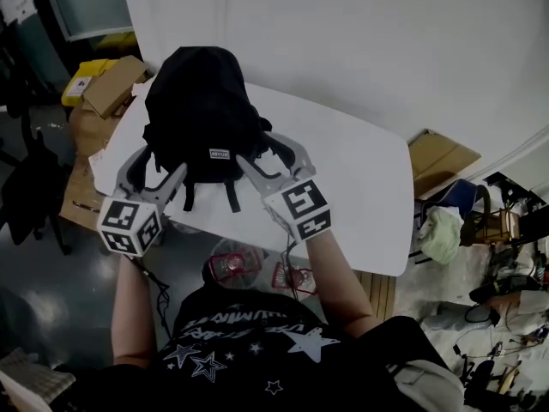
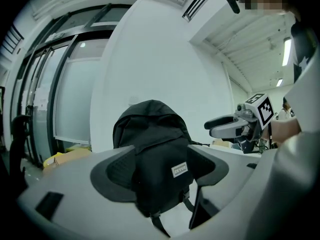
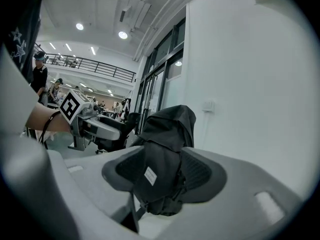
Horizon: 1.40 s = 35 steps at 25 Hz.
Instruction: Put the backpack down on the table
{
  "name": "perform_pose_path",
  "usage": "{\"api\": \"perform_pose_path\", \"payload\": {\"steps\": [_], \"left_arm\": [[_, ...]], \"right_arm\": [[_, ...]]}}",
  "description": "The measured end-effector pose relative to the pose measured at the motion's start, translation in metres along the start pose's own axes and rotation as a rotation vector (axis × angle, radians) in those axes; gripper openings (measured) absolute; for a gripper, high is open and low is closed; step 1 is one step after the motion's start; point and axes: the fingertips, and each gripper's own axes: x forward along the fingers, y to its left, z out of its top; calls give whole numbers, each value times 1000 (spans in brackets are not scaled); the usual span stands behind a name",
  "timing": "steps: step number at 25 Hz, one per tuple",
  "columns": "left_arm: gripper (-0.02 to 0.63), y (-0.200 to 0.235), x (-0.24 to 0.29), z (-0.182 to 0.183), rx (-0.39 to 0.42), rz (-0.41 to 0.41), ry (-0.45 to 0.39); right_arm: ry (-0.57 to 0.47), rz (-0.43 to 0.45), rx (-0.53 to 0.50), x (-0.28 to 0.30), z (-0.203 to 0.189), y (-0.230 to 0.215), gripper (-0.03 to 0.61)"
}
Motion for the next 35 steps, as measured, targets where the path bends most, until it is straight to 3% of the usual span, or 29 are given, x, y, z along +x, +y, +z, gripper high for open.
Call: {"api": "perform_pose_path", "payload": {"steps": [2, 4, 8, 13, 17, 23, 35], "left_arm": [[270, -15, -9, -2, 4, 7, -3], [266, -32, -18, -3, 3, 9, -3], [99, -71, -37, -10, -18, 8, 13], [8, -117, -61, -26, -61, 6, 42], [8, -144, -78, -37, -105, 20, 53], [8, -166, -103, -48, -92, 143, 44], [8, -204, -130, -71, -102, 191, 101]], "right_arm": [[-2, 17, -6, -12, -3, 8, 205], [-1, 35, -7, -25, -6, 15, 173], [-20, 45, -8, -56, -9, 26, 81], [-5, 67, -20, -93, -21, 41, 10], [16, 94, -20, -115, -33, 51, 0], [24, 109, 25, -140, -49, 61, 0], [73, 148, 124, -169, -77, 68, 0]]}}
